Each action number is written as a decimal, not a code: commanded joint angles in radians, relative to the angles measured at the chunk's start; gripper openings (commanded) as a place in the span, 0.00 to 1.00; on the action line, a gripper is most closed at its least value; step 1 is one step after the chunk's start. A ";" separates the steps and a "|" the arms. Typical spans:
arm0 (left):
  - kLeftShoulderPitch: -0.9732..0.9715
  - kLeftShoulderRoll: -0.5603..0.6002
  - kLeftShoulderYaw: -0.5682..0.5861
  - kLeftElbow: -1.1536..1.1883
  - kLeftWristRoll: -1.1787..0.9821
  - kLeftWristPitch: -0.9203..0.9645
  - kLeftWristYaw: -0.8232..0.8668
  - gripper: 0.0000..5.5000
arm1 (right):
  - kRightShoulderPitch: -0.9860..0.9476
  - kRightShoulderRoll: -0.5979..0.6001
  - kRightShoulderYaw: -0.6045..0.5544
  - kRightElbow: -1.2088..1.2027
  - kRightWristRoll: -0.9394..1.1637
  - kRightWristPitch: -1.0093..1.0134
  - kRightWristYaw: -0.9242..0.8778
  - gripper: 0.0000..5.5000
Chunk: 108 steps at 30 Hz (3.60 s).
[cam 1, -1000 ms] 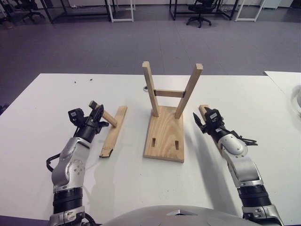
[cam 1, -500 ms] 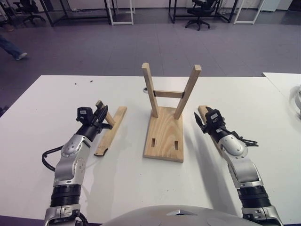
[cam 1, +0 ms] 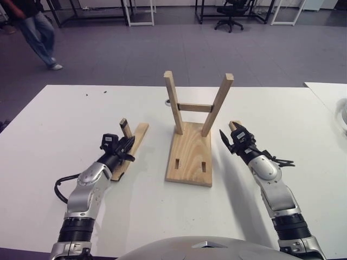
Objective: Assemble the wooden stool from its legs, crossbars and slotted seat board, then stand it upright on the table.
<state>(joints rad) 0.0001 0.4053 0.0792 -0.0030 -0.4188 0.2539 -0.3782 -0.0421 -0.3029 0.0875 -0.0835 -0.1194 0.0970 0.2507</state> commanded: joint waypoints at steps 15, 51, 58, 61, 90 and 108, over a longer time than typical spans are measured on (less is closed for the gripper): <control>0.082 0.153 -0.020 -0.183 0.053 0.427 -0.047 0.67 | -0.001 0.022 0.021 0.101 -0.033 -0.052 -0.045 0.50; -0.471 0.064 -0.068 -0.447 -0.070 0.156 -0.175 0.37 | -0.744 0.266 -0.361 -0.187 1.390 0.544 -0.415 0.50; -0.443 0.060 -0.099 -0.452 -0.020 0.130 -0.191 0.37 | -0.723 0.257 -0.334 -0.201 1.414 0.556 -0.427 0.50; -0.430 0.100 -0.113 -0.449 0.007 0.106 -0.244 0.37 | -0.693 0.215 -0.310 -0.202 1.457 0.627 -0.407 0.50; 0.042 0.169 -0.290 -0.137 0.478 -0.112 -0.197 0.83 | 0.332 0.005 -0.465 -0.611 1.485 0.532 -0.558 0.19; -0.057 -0.014 -0.231 -0.336 0.212 0.208 -0.224 0.83 | 0.114 -0.235 -0.166 -0.588 1.053 0.693 -0.577 0.19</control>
<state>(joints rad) -0.0355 0.3908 -0.1872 -0.3191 -0.1873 0.4328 -0.6191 0.0449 -0.5055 -0.1750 -0.7707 1.0069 0.6631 -0.3363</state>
